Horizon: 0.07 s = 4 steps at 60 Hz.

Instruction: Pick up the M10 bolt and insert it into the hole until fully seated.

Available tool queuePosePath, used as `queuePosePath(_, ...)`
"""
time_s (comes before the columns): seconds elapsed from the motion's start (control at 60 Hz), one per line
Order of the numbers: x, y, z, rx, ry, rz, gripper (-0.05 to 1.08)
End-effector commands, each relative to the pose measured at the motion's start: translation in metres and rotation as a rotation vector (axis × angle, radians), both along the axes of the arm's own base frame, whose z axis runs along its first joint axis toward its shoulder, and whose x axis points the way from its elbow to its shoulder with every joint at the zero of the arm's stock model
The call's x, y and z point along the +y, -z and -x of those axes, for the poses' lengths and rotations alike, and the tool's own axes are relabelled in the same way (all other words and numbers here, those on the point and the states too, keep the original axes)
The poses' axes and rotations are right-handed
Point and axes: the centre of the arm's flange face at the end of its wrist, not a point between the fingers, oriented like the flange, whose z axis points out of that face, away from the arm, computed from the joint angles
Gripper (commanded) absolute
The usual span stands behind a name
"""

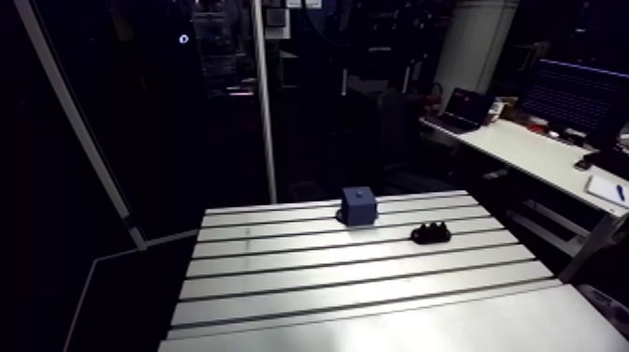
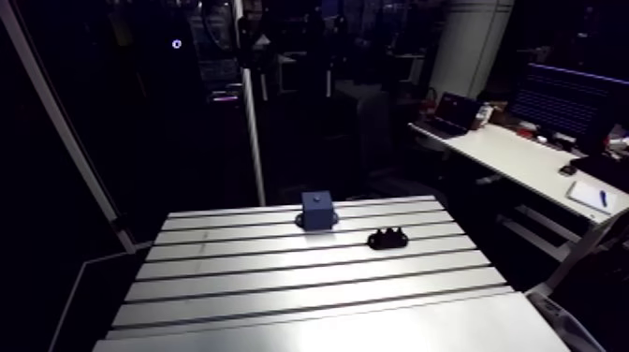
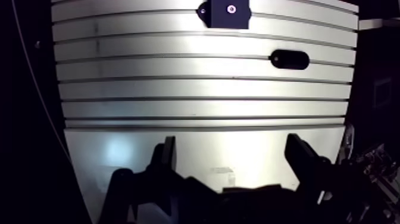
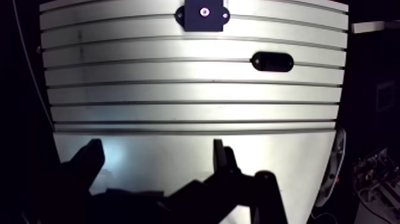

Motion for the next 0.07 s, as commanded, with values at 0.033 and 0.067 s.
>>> queuePosePath(0.033,-0.0002,0.0011,0.0006,-0.001,0.0,0.0,0.01)
queuePosePath(0.067,-0.0001,0.0018,0.0011,-0.002,0.0,0.0,0.01)
